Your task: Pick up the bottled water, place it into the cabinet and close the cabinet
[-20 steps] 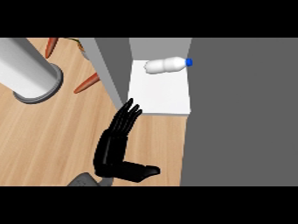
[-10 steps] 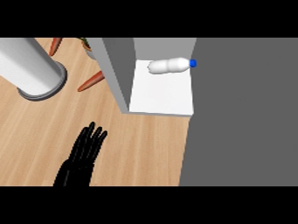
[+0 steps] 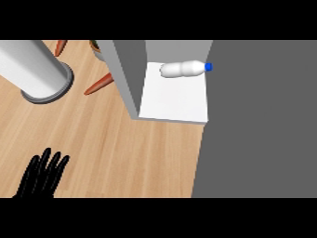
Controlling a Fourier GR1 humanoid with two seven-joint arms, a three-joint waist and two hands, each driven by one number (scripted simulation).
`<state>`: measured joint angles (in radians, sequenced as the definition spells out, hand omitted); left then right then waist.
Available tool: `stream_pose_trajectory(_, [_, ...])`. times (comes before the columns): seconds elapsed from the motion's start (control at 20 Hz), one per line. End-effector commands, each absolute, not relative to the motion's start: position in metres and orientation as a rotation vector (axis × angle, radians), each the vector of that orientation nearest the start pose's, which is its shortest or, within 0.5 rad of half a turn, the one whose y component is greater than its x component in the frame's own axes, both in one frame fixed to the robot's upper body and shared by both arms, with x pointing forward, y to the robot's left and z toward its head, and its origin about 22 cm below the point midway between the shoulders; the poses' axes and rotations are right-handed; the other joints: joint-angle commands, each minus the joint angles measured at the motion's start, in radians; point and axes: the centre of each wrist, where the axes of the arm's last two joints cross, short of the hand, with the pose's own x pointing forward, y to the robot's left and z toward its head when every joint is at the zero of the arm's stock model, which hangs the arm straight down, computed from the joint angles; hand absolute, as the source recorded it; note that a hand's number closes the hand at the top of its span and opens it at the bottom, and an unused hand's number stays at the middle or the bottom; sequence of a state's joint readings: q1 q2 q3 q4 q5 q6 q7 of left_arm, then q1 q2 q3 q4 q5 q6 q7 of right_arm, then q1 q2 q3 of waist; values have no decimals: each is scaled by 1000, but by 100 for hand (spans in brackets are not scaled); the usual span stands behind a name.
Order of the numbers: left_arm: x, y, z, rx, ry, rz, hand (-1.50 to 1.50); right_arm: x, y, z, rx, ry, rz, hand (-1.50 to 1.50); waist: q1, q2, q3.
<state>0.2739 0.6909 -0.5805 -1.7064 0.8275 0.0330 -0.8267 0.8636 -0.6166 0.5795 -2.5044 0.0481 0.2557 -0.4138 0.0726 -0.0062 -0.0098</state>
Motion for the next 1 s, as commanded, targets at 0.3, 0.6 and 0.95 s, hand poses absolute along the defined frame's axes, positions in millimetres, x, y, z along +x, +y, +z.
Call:
stream_pose_trajectory(0.3, [109, 327, -3, -513, -1835, 56, -150, 52, -193, 149, 714, -1760, 860, 150, 63, 21, -1])
stream_pose_trajectory(0.6, [116, 342, 4, -510, -1841, 38, -150, 69, -183, 149, 735, -1737, 1029, 150, 73, 26, -6])
stream_pose_trajectory(0.95, [125, 350, 13, -517, -1856, 5, -150, 92, -168, 137, 721, -1711, 998, 150, 92, 40, -9])
